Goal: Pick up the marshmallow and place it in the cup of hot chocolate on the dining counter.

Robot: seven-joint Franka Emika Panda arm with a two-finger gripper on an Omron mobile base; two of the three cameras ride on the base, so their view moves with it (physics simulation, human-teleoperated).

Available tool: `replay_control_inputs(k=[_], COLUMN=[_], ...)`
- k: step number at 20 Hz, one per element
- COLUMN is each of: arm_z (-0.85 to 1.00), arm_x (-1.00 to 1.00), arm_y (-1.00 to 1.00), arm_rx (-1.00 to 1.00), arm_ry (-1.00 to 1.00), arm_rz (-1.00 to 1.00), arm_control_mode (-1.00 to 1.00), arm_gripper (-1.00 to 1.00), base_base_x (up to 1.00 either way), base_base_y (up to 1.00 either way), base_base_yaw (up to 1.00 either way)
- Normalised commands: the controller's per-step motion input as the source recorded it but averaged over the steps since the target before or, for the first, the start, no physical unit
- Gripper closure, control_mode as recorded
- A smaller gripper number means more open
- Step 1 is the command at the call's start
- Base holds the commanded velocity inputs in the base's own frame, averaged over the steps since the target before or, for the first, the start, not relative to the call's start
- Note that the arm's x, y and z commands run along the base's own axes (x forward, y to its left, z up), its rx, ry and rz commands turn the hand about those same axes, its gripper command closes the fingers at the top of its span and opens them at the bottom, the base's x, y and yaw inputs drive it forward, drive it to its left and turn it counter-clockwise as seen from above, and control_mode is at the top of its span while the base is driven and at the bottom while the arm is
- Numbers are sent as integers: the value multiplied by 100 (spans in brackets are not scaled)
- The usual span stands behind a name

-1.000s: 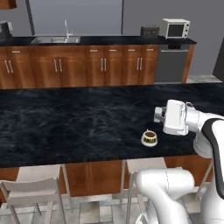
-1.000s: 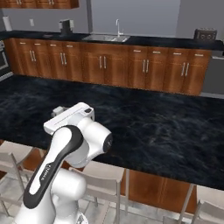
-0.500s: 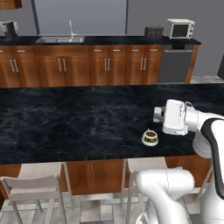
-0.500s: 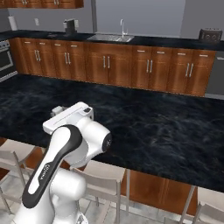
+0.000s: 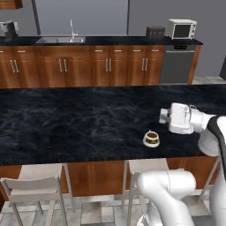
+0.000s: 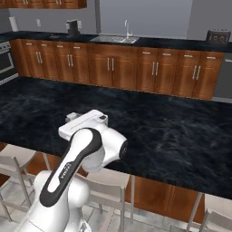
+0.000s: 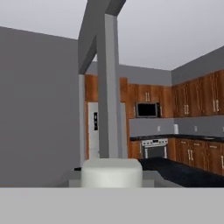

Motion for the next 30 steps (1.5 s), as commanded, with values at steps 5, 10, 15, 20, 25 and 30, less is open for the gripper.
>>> replay_control_inputs(k=[5, 10, 15, 20, 25, 30], arm_z=[-22, -41, -42, -39, -35, -29], arm_x=[31, 49, 52, 56, 57, 40], arm_y=[-42, -46, -46, -30, -12, 0], arm_rx=[0, 0, 0, 0, 0, -1], arm_ry=[3, 0, 0, -1, -2, 0], arm_rz=[10, 19, 30, 30, 25, 4], arm_control_mode=[-100, -100, -100, -100, -100, -100], arm_gripper=[100, 100, 100, 100, 100, 100], base_base_x=[0, 0, 0, 0, 0, 0], base_base_y=[0, 0, 0, 0, 0, 0], base_base_yaw=[0, 0, 0, 0, 0, 0])
